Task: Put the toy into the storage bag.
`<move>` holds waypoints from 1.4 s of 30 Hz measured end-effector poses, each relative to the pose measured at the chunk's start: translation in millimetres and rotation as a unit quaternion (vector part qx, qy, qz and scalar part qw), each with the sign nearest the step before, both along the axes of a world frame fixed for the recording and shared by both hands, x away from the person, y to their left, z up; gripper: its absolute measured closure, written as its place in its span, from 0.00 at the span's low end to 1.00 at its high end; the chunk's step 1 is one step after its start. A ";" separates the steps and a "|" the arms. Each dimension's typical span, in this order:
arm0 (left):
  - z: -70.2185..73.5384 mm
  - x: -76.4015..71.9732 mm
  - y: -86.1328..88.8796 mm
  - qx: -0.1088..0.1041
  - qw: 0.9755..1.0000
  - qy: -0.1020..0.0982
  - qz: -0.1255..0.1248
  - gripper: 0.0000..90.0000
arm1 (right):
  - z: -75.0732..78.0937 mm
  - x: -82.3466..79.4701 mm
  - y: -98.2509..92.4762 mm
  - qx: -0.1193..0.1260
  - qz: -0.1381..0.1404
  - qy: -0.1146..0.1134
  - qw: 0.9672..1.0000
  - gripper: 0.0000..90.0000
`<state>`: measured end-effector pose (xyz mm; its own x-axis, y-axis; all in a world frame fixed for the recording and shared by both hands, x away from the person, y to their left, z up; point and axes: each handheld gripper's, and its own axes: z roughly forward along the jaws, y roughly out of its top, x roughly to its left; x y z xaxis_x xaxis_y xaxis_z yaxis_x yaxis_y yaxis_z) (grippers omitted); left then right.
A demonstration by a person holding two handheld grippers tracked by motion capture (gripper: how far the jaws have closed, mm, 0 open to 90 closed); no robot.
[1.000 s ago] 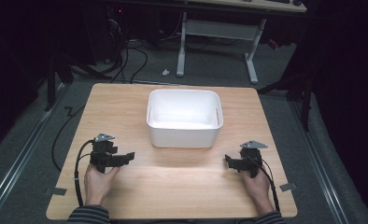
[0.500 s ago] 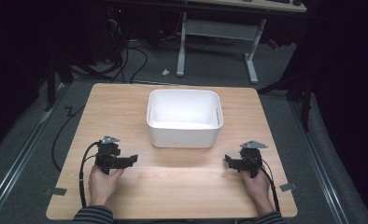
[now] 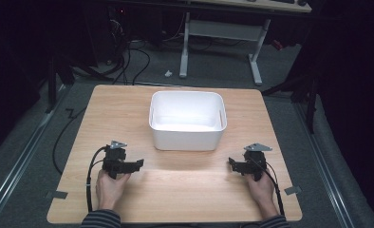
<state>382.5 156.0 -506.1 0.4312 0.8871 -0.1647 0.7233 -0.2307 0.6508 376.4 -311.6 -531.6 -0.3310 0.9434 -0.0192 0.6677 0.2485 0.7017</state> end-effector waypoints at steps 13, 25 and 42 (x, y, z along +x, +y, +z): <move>-8.6 -0.5 -6.6 0.013 1.000 -0.006 0.000 0.22 | 0.0 0.0 0.0 0.000 0.000 0.000 1.000 0.16; -15.5 0.7 -12.8 0.022 1.000 -0.010 0.000 0.22 | 0.0 0.1 -0.1 -0.001 0.001 0.000 1.000 0.16; -30.3 -7.5 -20.7 0.047 0.996 -0.077 0.011 0.20 | 0.0 -0.1 0.0 0.000 -0.001 0.001 1.000 0.16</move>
